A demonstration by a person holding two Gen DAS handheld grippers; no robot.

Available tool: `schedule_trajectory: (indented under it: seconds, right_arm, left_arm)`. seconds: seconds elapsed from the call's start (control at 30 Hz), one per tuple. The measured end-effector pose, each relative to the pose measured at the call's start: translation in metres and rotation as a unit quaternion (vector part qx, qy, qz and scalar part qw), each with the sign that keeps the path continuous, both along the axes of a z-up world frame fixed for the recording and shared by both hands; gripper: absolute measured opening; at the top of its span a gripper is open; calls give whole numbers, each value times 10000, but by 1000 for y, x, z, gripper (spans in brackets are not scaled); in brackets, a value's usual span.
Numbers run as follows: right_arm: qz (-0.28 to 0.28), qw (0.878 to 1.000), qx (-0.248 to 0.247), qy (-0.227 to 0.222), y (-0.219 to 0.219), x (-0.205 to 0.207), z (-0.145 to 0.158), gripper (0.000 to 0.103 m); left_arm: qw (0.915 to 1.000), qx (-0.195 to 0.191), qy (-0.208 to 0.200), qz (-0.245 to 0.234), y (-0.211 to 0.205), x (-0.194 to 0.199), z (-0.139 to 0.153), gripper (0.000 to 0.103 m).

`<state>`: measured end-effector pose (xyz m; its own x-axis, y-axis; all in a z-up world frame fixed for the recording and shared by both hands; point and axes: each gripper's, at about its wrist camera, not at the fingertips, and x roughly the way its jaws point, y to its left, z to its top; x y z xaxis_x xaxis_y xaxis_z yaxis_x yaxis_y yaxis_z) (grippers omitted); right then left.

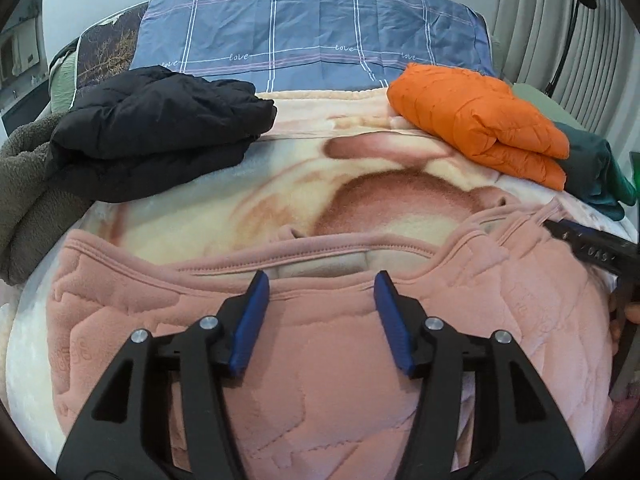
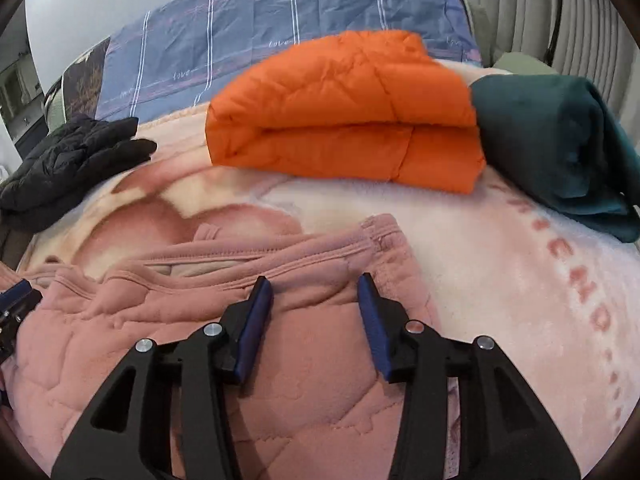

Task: Fold large clothes

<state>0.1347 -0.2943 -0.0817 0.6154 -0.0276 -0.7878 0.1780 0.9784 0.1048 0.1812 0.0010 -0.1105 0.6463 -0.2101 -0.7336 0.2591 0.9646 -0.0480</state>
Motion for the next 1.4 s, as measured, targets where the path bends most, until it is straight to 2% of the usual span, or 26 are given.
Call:
schedule_trajectory:
  seconds: [0.1, 0.27, 0.33, 0.43, 0.5, 0.53, 0.6, 0.63, 0.67, 0.73, 0.77, 0.8, 0.87, 0.97, 1.03, 1.13, 1.17, 1.23, 1.3, 1.33, 1.4]
  right_arm:
    - [46, 9996, -291, -30, 9, 1, -1, 47]
    - [39, 9999, -57, -84, -1, 1, -2, 48]
    - [38, 9999, -60, -83, 2, 2, 0, 48]
    - [39, 9999, -33, -101, 2, -1, 0, 48]
    - [39, 9999, 12, -125, 1, -3, 1, 48]
    - [40, 9999, 40, -132, 0, -3, 1, 48]
    - [43, 9999, 71, -133, 1, -2, 1, 48]
    - [45, 9998, 114, -145, 0, -2, 0, 48]
    - [42, 9997, 164, -153, -1, -1, 0, 48]
    - [41, 9997, 171, -153, -1, -2, -1, 48]
    - [39, 9998, 149, -155, -1, -2, 0, 48]
    - [38, 9998, 139, -160, -2, -1, -1, 48]
    - [40, 9998, 72, -182, 0, -3, 0, 49]
    - [226, 9997, 9, -107, 5, -4, 6, 55]
    - [247, 9996, -11, -145, 9, -8, 20, 55]
    - [427, 9964, 324, -653, 34, -26, 59, 55]
    - [653, 9932, 400, -880, 51, -32, 73, 55]
    - [1013, 9888, 366, -1029, 82, -37, 87, 55]
    - [1544, 9827, 468, -915, 116, -36, 89, 54]
    - [1587, 9838, 430, -710, 131, -31, 81, 53]
    - [1552, 9872, 336, -149, 147, -16, 51, 45]
  left_arm:
    - [10000, 14, -36, 5, -1, -1, 0, 56]
    - [10000, -17, -53, 8, 0, -2, -1, 56]
    - [9998, -176, -32, 14, 6, -2, 1, 56]
    - [9987, -311, -64, 396, 30, -7, 13, 54]
    - [9962, -378, -200, 762, 56, -14, 25, 48]
    - [9949, -327, -221, 926, 67, -16, 27, 47]
    - [9926, -53, -56, 1211, 90, -13, 15, 37]
    - [9929, -58, 124, 1183, 98, -9, 2, 37]
    - [9935, -289, 271, 1071, 107, -5, -12, 37]
    - [9927, -436, 257, 1098, 111, -6, -12, 37]
    - [9932, -298, 209, 1107, 106, -7, -9, 37]
    - [9937, 19, 117, 1110, 97, -8, -9, 37]
    - [9936, 223, 26, 1110, 91, -11, -7, 37]
    - [9940, -61, -59, 1088, 98, -19, 5, 37]
    - [9940, -308, -144, 1042, 100, -25, 23, 35]
    - [9939, -559, -517, 802, 89, -37, 53, 40]
    - [9940, -639, -570, 674, 82, -38, 60, 43]
    - [9949, -707, -561, 453, 67, -37, 66, 47]
    - [9971, -455, -486, 359, 49, -32, 61, 49]
    - [9981, -288, -399, 377, 43, -28, 53, 49]
    - [9990, -64, 57, 439, 37, -15, 23, 56]
